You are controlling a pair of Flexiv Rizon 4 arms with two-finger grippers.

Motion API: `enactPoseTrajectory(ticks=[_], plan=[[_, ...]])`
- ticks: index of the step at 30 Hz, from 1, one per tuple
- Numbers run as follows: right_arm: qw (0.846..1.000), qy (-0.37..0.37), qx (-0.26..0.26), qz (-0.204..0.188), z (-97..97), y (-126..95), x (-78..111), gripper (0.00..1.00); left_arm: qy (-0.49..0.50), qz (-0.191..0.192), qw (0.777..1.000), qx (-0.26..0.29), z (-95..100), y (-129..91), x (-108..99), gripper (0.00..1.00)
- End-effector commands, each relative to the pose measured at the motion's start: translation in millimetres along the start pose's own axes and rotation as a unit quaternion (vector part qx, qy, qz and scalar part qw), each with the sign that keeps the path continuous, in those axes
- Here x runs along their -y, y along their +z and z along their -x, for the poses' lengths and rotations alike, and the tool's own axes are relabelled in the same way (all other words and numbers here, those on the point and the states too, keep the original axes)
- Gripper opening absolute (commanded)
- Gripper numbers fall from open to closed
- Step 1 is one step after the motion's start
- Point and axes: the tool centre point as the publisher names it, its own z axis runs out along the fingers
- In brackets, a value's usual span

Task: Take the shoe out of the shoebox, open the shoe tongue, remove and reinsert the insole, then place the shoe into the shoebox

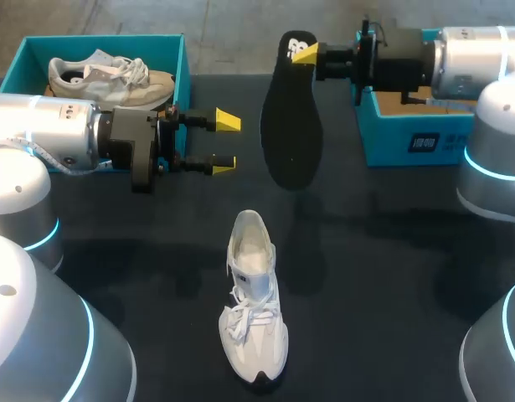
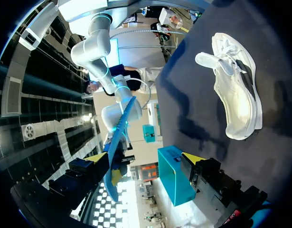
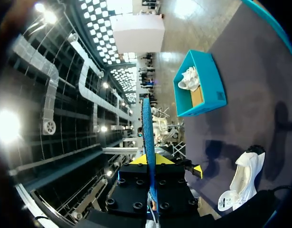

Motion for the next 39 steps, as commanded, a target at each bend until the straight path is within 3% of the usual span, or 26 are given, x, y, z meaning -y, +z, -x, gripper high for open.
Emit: enactPoseTrajectory(ticks=[1,14,24,39], plan=[[1.000,0.011,-0.001,-0.014,7.5,6.9,-11.2,0.00,0.001,0.001,1.000,0.001,-1.3,2.1,-0.5,1.00],[0.998,0.052,0.013,-0.017,26.6,14.3,-19.1,0.00,0.001,0.001,1.000,0.001,-1.3,2.1,-0.5,1.00],[0.998,0.052,0.013,-0.017,26.6,14.3,-19.1,0.00,0.001,0.001,1.000,0.001,-1.3,2.1,-0.5,1.00],[0.998,0.052,0.013,-0.017,26.6,14.3,-19.1,0.00,0.041,0.000,0.998,0.040,9.7,32.3,-8.2,1.00]])
